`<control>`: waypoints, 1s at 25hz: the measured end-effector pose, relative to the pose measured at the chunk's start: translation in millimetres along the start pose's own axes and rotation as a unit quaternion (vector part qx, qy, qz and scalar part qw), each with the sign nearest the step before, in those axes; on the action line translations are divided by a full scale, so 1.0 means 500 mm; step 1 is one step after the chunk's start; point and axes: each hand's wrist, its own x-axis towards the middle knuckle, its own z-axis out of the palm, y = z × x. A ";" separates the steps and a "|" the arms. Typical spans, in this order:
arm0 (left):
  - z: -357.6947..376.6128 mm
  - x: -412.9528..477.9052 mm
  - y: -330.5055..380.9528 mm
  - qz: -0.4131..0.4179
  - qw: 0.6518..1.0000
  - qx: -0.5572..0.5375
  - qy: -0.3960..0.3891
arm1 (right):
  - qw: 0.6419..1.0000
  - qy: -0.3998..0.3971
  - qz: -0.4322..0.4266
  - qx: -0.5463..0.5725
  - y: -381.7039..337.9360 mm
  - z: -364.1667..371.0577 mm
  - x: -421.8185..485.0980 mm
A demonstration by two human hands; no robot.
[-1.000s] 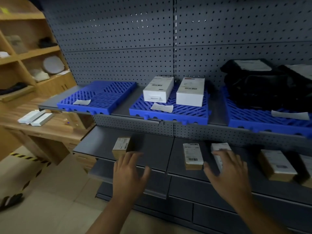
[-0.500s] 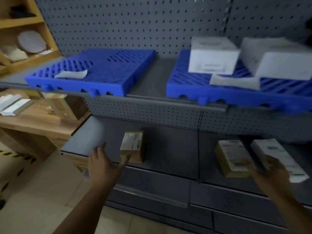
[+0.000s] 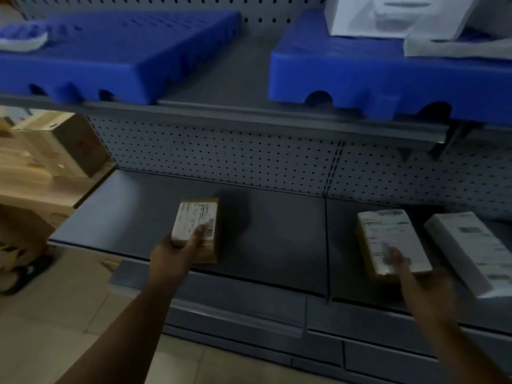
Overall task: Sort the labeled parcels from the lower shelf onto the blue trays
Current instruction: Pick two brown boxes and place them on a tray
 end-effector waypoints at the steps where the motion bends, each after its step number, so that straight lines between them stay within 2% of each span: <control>1: 0.006 -0.013 0.002 0.006 1.000 -0.016 -0.002 | 1.000 -0.025 -0.012 0.009 -0.011 0.007 -0.016; 4: 0.011 -0.052 0.011 0.021 0.998 -0.053 0.005 | 0.996 -0.003 -0.054 0.066 -0.029 0.029 -0.051; 8: -0.018 -0.110 0.057 -0.012 0.991 -0.134 0.005 | 0.991 -0.049 -0.080 0.094 -0.111 0.057 -0.132; 10: -0.054 -0.144 0.082 -0.006 0.991 -0.134 0.021 | 0.987 -0.075 -0.086 0.111 -0.163 0.062 -0.177; 17: -0.243 -0.265 0.123 -0.021 0.980 -0.144 0.137 | 0.975 -0.195 -0.069 0.086 -0.297 0.077 -0.326; 20: -0.332 -0.317 0.111 -0.038 0.968 -0.141 0.205 | 0.954 -0.276 -0.071 0.092 -0.361 0.090 -0.416; 25: -0.462 -0.368 0.127 -0.061 0.934 -0.139 0.322 | 0.912 -0.375 -0.135 0.103 -0.464 0.109 -0.585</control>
